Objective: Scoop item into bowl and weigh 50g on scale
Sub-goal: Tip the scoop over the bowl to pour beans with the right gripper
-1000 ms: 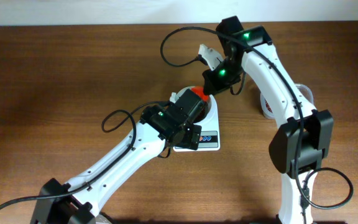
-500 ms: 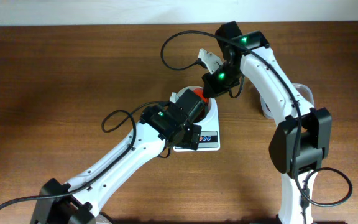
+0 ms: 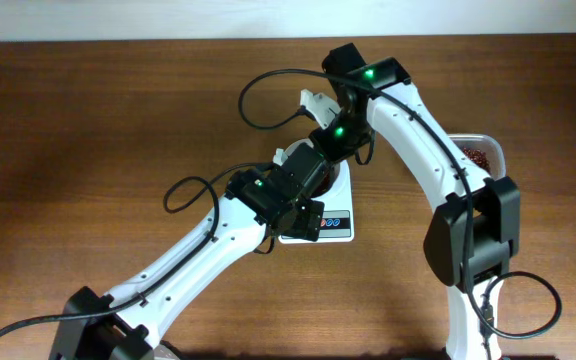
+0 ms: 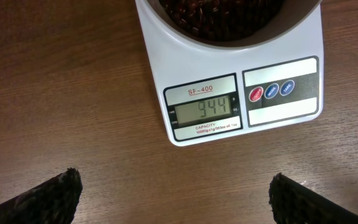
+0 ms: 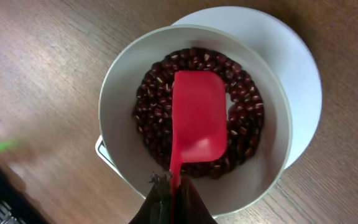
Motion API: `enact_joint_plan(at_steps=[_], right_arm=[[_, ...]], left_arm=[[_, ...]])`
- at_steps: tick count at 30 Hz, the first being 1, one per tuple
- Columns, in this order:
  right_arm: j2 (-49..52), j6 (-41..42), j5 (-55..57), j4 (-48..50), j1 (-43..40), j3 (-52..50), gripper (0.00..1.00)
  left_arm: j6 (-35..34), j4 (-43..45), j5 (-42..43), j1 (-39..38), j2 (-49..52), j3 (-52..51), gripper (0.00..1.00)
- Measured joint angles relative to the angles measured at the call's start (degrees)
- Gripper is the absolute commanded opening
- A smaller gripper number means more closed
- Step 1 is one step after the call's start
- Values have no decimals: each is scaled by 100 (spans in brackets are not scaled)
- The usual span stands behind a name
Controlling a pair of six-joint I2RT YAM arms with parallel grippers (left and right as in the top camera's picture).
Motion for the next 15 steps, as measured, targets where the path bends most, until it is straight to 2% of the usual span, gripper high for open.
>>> enact_joint_plan(at_steps=[11, 15], right_arm=[[0, 15, -920, -330, -74, -22, 4], [0, 20, -1591, -334, -490, -22, 4]], left_arm=[[0, 0, 0, 0, -2, 0, 99], [0, 0, 0, 0, 0, 0, 99]])
